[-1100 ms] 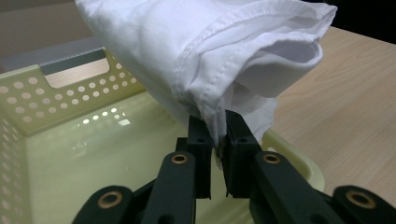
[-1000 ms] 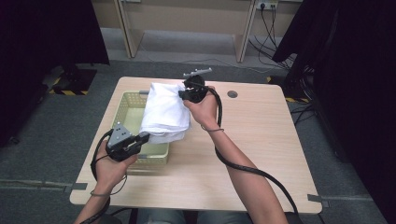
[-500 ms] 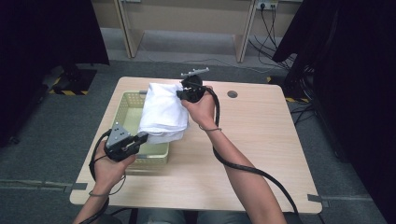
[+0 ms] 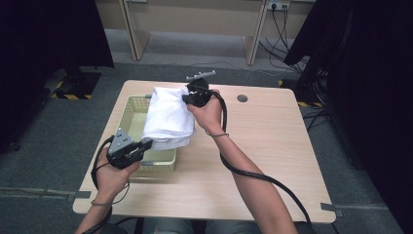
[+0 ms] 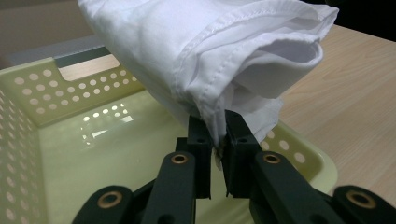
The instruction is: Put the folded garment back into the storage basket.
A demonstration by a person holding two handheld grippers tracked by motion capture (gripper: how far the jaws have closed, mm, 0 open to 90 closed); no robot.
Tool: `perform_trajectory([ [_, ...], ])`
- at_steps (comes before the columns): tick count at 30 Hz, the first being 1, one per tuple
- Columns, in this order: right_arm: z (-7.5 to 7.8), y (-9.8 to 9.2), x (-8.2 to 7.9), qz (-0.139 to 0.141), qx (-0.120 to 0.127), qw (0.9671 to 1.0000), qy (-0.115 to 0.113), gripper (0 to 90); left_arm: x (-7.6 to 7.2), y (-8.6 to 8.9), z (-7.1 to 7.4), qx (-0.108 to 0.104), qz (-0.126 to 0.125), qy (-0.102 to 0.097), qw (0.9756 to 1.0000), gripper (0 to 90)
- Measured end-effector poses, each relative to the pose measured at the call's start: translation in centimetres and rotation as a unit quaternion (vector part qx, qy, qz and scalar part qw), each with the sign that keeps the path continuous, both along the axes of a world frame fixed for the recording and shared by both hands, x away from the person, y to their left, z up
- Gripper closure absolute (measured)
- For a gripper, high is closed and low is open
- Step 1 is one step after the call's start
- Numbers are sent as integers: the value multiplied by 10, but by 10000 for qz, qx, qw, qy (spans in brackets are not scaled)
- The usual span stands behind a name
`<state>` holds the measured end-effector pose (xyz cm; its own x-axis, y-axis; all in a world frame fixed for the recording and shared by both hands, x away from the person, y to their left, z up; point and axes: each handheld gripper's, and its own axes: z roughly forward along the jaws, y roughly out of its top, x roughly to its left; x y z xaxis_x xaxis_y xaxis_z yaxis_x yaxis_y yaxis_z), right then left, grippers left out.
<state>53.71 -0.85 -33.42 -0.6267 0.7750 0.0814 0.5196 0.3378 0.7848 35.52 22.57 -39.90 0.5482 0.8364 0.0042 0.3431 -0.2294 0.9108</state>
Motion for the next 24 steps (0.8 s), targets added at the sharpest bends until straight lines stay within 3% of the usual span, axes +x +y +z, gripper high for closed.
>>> perform_trajectory([
  [24, -3, 11, -1, 53, 4, 10000, 12, 814, -3, 9, -3, -45, 81, 79, 9999, 826],
])
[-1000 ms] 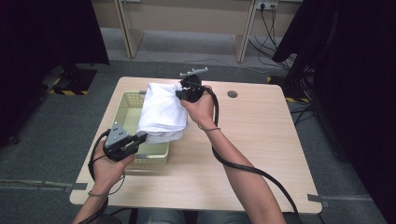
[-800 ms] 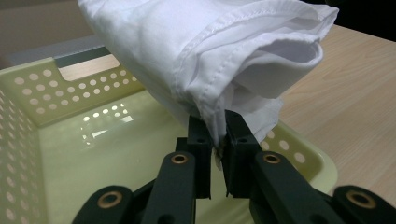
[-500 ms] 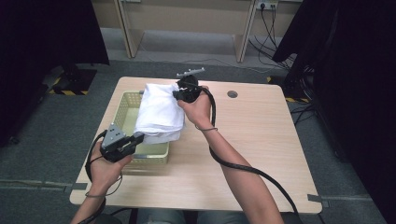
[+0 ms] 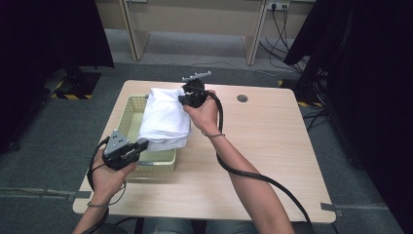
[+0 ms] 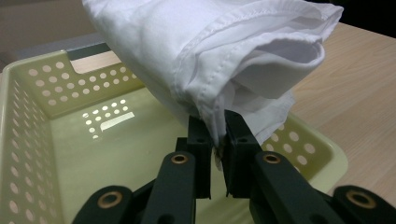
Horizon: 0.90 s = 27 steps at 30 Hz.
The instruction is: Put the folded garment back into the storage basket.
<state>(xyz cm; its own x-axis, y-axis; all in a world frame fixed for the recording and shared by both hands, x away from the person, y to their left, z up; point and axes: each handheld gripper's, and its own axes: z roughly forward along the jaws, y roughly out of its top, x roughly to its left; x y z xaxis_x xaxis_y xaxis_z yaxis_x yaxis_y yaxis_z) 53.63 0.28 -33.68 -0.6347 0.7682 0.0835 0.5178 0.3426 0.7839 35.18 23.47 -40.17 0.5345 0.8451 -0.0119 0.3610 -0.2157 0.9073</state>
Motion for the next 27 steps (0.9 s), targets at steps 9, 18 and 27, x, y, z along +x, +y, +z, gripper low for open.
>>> perform_trajectory([
  [9, 2, 7, 0, 50, -24, 10000, -37, 815, -2, 5, 1, -41, 75, 11, 10000, 827],
  [18, 3, 11, 0, 60, -20, 10000, -26, 815, -2, 8, 1, -49, 119, 13, 9999, 827],
  [27, 2, 14, 1, 84, -53, 9999, -16, 815, -2, 11, 0, 16, 121, -29, 9999, 827],
])
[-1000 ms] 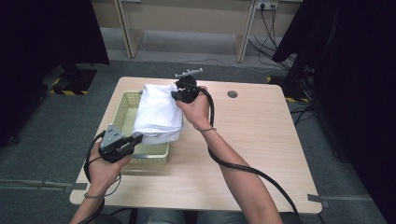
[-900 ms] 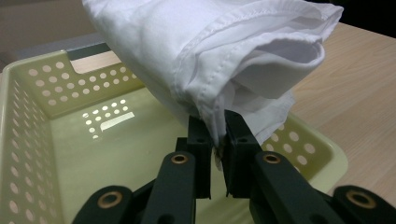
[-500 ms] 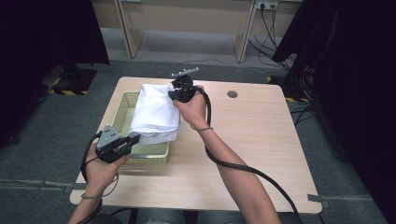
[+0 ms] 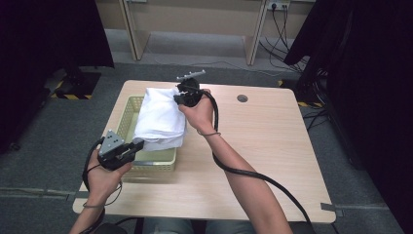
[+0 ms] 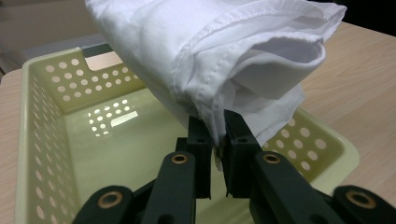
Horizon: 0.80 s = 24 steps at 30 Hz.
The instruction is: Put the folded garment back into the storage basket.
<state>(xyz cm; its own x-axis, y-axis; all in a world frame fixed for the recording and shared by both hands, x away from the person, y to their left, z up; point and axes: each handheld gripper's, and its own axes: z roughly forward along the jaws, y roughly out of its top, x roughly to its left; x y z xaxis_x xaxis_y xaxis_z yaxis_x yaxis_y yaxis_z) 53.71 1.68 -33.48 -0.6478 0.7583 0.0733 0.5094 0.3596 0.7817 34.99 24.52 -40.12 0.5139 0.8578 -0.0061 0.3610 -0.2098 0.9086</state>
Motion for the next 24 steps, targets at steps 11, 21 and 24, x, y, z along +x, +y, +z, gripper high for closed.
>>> perform_trajectory([
  [11, 1, 5, 0, 14, -13, 10000, -4, 815, -1, 4, 0, 9, 38, -13, 10000, 826],
  [21, 0, 10, 1, 28, -18, 10000, 11, 815, -1, 8, -1, 6, 84, -7, 10000, 826],
  [24, 0, 11, 1, 49, -37, 10000, -2, 815, -1, 9, -1, 21, 95, -8, 10000, 826],
])
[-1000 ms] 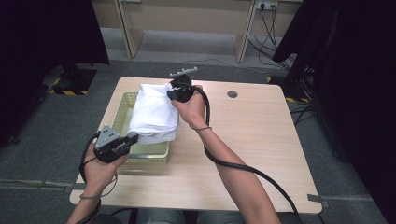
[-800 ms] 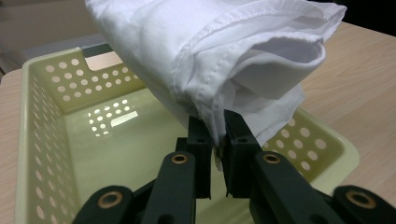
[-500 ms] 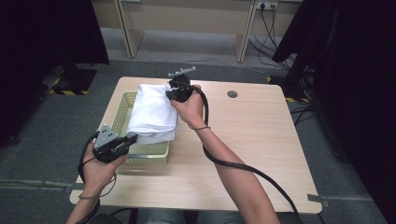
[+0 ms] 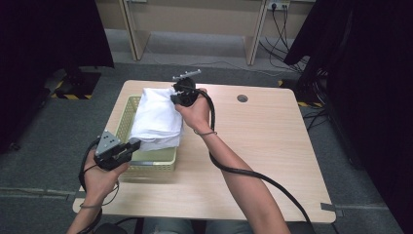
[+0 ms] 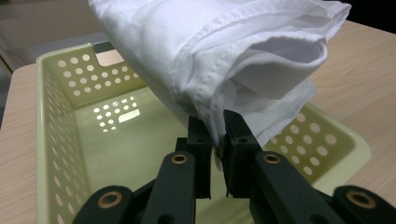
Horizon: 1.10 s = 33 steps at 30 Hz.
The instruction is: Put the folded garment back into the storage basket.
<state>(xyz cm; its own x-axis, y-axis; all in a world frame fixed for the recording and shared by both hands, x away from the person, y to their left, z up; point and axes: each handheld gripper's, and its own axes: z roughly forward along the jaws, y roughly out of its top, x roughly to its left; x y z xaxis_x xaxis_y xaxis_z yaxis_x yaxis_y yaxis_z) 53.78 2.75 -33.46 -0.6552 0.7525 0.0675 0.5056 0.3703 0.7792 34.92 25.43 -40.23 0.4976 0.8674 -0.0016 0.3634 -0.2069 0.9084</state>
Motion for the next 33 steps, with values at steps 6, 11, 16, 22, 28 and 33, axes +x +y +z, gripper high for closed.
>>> perform_trajectory([
  [6, 1, 3, 0, 4, 17, 10000, -4, 815, 0, 2, 0, -4, 21, -7, 10000, 826],
  [11, 1, 5, 0, 32, 22, 10000, -15, 815, -1, 5, 0, 1, 47, -7, 10000, 826],
  [16, 0, 8, 0, 46, 23, 10000, -5, 815, -2, 7, 0, 4, 72, 0, 10000, 826],
  [22, 0, 11, 0, 62, 8, 10000, 1, 815, -2, 8, -1, 5, 84, -10, 10000, 826],
  [28, 0, 13, 0, 71, 17, 10000, -1, 816, -3, 11, -1, 4, 102, -4, 9999, 826],
  [33, 0, 15, -1, 89, 2, 10000, 4, 817, -3, 12, -2, 10, 118, 3, 9999, 826],
])
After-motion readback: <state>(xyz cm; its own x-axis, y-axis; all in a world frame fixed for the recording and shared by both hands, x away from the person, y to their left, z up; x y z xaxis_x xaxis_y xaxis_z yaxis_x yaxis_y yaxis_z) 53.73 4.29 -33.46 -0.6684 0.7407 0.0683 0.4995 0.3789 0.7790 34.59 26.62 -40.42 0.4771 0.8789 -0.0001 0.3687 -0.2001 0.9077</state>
